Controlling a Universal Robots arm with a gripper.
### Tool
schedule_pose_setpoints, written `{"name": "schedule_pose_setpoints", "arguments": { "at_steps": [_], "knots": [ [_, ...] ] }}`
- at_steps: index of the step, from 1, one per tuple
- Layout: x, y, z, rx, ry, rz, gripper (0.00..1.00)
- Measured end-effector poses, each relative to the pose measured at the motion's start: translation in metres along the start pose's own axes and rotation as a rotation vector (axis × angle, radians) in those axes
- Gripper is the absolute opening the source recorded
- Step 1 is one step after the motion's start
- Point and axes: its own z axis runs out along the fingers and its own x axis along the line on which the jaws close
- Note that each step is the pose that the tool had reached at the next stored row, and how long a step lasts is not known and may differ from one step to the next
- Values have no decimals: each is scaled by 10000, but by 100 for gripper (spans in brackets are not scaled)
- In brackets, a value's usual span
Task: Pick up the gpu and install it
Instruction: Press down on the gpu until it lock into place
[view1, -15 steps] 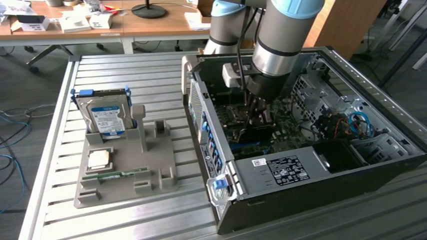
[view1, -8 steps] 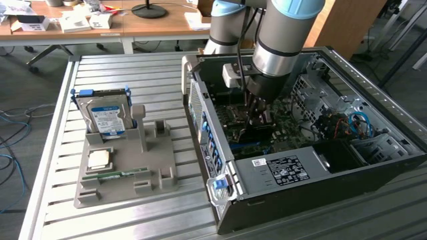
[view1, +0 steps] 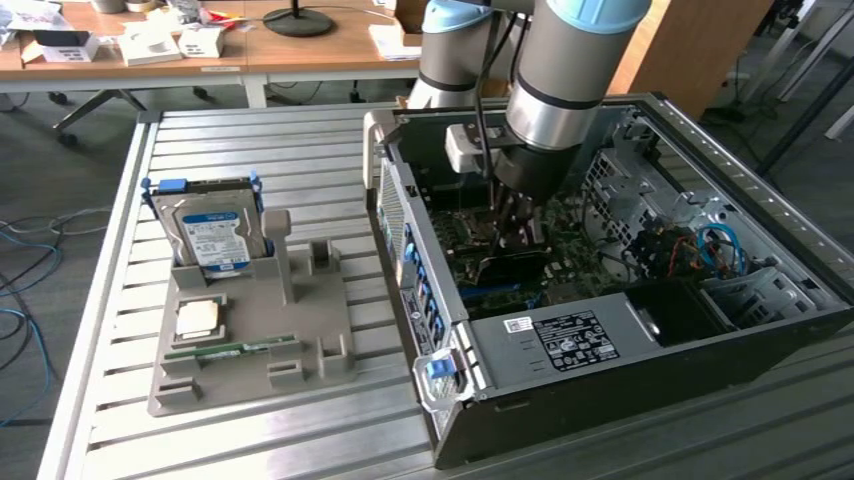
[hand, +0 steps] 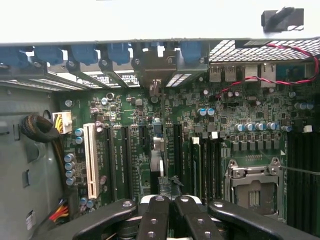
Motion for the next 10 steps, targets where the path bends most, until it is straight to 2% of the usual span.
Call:
{"name": "schedule_pose_setpoints", "arguments": {
  "at_steps": [10],
  "knots": [
    [-34, 3, 3, 2, -1, 0, 11]
  ]
}}
